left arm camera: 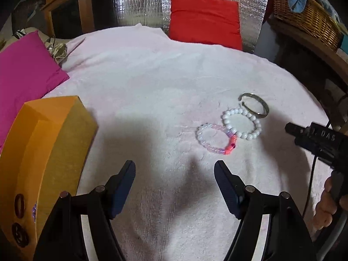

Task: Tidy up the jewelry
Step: 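Close the left tool on the pink crystal bracelet while the right tool grasps the silver bangle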

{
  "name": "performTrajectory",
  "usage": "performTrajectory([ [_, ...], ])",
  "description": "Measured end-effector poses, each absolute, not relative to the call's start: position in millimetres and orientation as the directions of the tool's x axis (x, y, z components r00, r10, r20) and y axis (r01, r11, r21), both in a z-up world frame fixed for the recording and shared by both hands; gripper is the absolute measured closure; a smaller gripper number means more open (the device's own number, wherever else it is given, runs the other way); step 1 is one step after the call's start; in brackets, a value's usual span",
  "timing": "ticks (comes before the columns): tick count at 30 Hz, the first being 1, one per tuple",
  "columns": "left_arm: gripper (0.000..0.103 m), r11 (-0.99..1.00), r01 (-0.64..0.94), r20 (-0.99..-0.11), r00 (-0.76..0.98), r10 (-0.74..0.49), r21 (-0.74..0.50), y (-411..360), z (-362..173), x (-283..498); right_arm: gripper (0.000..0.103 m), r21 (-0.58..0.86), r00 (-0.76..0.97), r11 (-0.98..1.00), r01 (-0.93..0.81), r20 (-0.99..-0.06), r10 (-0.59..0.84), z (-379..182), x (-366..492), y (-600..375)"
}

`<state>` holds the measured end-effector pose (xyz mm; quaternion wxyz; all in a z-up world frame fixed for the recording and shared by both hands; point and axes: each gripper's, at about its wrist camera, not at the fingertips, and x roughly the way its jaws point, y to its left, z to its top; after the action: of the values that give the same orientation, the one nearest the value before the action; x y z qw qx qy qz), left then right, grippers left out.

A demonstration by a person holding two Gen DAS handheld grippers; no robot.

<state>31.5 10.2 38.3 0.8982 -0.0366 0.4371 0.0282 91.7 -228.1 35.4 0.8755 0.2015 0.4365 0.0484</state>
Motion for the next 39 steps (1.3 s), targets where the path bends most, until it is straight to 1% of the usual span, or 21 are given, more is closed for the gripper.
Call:
performTrajectory([
  [8, 0.028, 0.993, -0.104, -0.808, 0.589, 0.020, -0.051, 16.3, 26.4, 44.3, 0.050, 0.399, 0.626, 0.911, 0.107, -0.739, 0.249, 33.5, 118.2, -236.4],
  [14, 0.028, 0.992, -0.083, -0.786, 0.619, -0.020, -0.090, 8.2, 30.4, 54.3, 0.050, 0.412, 0.630, 0.905, 0.110, -0.733, 0.257, 32.9, 142.1, -233.7],
  [21, 0.028, 0.989, -0.088, -0.793, 0.607, -0.044, -0.123, 7.1, 22.7, 70.4, 0.050, 0.346, 0.635, 0.934, 0.091, -0.743, 0.214, 31.7, 162.3, -216.5],
  [24, 0.028, 0.984, -0.103, -0.802, 0.594, -0.058, -0.147, 10.9, 15.8, 77.6, 0.050, 0.343, 0.636, 0.934, 0.097, -0.743, 0.207, 30.4, 168.5, -213.4],
  [27, 0.031, 0.978, -0.101, -0.805, 0.587, -0.091, -0.184, 9.8, 10.8, 82.3, 0.050, 0.329, 0.640, 0.939, 0.104, -0.744, 0.190, 28.9, 171.0, -209.9],
  [29, 0.032, 0.982, -0.091, -0.802, 0.592, -0.079, -0.164, 5.3, 10.4, 84.2, 0.050, 0.290, 0.647, 0.952, 0.100, -0.746, 0.159, 27.9, 173.1, -203.2],
  [30, 0.034, 0.984, -0.085, -0.801, 0.594, -0.077, -0.157, 3.1, 10.2, 84.8, 0.050, 0.271, 0.650, 0.958, 0.094, -0.746, 0.147, 28.0, 173.8, -200.6],
  [32, 0.047, 0.988, -0.071, -0.797, 0.601, -0.066, -0.135, -1.7, 10.9, 86.9, 0.052, 0.220, 0.654, 0.973, 0.075, -0.747, 0.118, 27.1, 174.6, -193.7],
  [33, 0.050, 0.990, -0.064, -0.794, 0.604, -0.062, -0.126, -4.0, 11.9, 87.7, 0.054, 0.190, 0.658, 0.980, 0.064, -0.746, 0.101, 26.4, 174.5, -190.1],
  [35, 0.064, 0.991, -0.053, -0.791, 0.608, -0.068, -0.126, -5.7, 13.2, 88.5, 0.071, 0.157, 0.662, 0.987, 0.045, -0.744, 0.089, 25.4, 175.2, -186.4],
  [36, 0.067, 0.991, -0.049, -0.790, 0.610, -0.069, -0.124, -6.5, 13.7, 88.5, 0.073, 0.161, 0.660, 0.986, 0.039, -0.746, 0.095, 25.3, 175.7, -187.4],
  [37, 0.075, 0.992, -0.045, -0.788, 0.611, -0.069, -0.121, -7.4, 14.2, 88.6, 0.074, 0.168, 0.660, 0.985, 0.039, -0.745, 0.101, 25.2, 176.2, -189.1],
  [38, 0.090, 0.992, -0.041, -0.787, 0.613, -0.071, -0.122, -8.9, 14.8, 88.7, 0.082, 0.179, 0.660, 0.983, 0.036, -0.743, 0.111, 25.3, 175.6, -191.4],
  [39, 0.092, 0.991, -0.037, -0.787, 0.613, -0.077, -0.126, -9.3, 15.5, 88.5, 0.086, 0.192, 0.658, 0.981, 0.033, -0.742, 0.124, 24.6, 175.7, -194.7],
])
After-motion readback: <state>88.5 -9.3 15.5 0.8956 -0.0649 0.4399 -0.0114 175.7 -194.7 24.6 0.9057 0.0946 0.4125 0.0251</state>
